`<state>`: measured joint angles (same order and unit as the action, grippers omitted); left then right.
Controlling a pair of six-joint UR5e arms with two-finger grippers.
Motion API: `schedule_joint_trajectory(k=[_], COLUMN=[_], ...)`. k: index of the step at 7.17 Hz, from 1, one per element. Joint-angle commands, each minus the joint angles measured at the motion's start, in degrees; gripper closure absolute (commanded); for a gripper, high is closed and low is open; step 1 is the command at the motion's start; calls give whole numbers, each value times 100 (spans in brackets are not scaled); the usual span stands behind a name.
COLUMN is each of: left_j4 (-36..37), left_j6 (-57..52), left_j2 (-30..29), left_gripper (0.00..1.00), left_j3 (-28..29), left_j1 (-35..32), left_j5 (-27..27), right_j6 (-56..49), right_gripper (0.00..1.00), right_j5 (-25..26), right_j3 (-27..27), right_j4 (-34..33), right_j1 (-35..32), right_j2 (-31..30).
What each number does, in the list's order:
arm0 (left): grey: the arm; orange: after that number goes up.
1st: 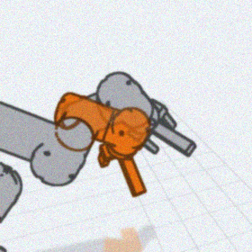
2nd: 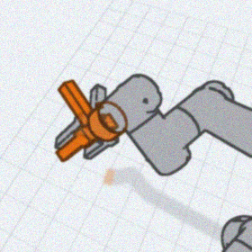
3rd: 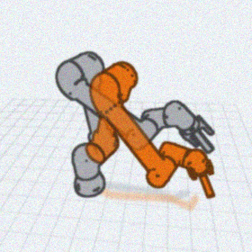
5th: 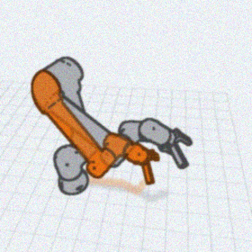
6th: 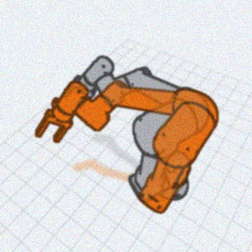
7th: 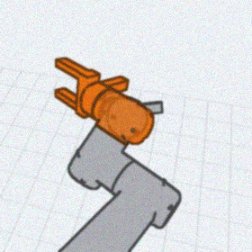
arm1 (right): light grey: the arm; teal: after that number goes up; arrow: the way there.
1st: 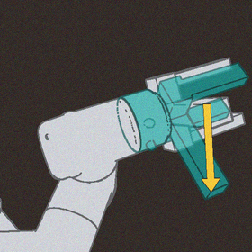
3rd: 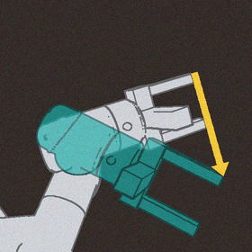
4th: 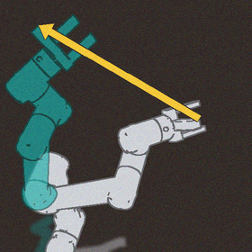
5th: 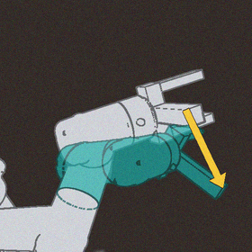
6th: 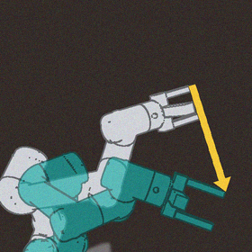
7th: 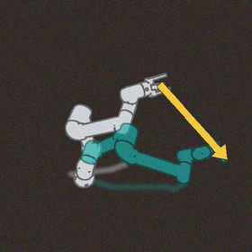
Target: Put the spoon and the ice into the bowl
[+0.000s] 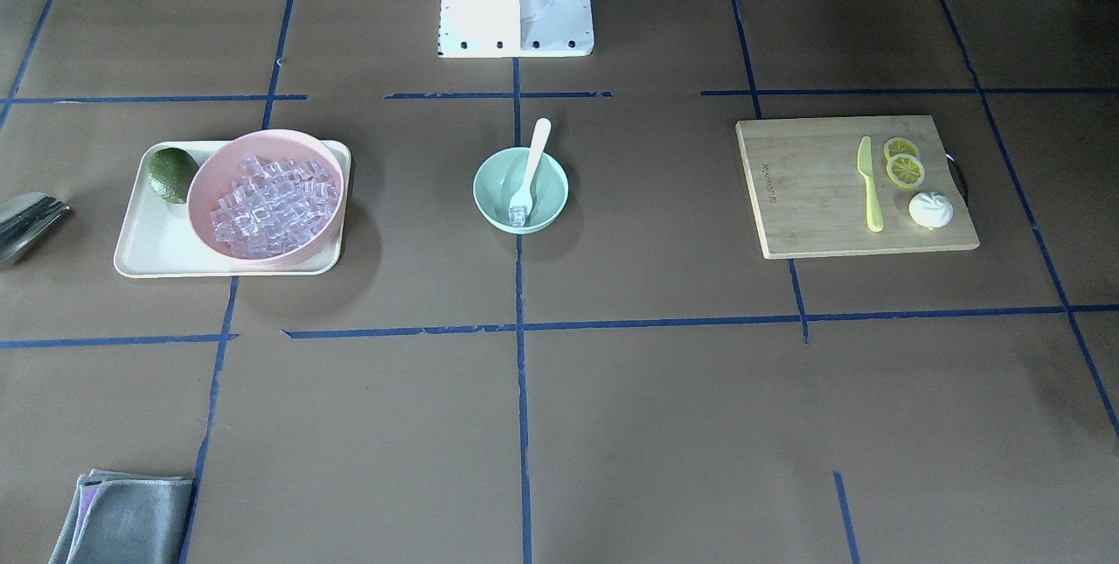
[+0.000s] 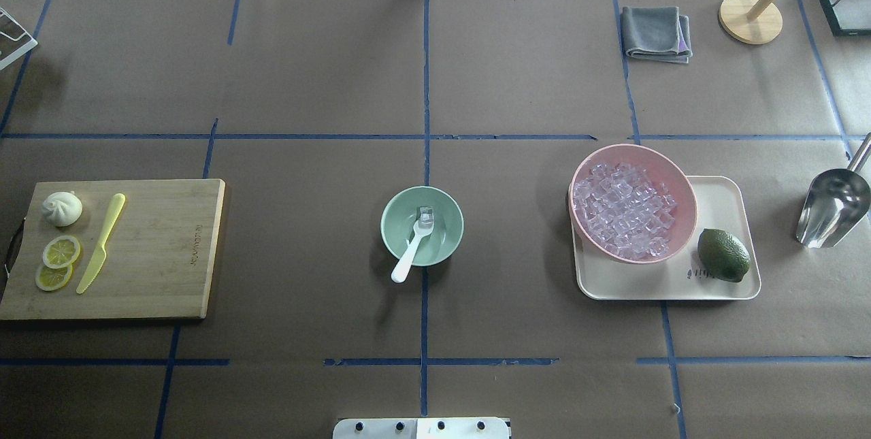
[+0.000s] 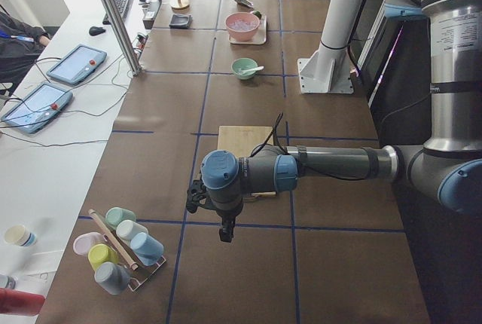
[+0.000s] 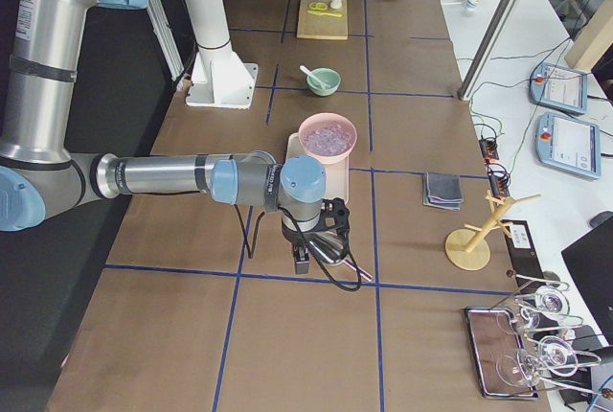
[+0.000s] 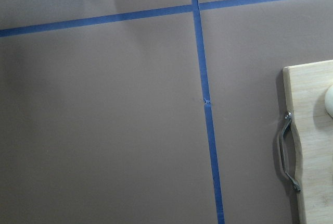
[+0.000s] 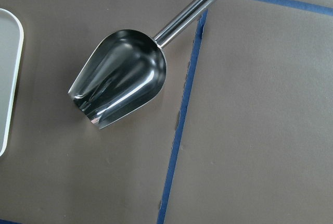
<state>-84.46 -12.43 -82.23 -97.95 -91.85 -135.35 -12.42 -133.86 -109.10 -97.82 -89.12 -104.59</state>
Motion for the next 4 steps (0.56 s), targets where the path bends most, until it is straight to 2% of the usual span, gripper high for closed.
schedule_joint_trajectory(k=[1, 4], left_j4=[0, 0], left_j6=[12, 12], left_j2=[-4, 14], left_gripper=[0, 0], left_j3=[12, 48], left_j1=[0, 0], left_j5=[0, 0], right_j6=[3, 3], right_gripper=[1, 1], right_j5=[0, -9], right_j3=[12, 20], right_j4=[0, -9], right_j1=[0, 0], right_j2=[0, -9])
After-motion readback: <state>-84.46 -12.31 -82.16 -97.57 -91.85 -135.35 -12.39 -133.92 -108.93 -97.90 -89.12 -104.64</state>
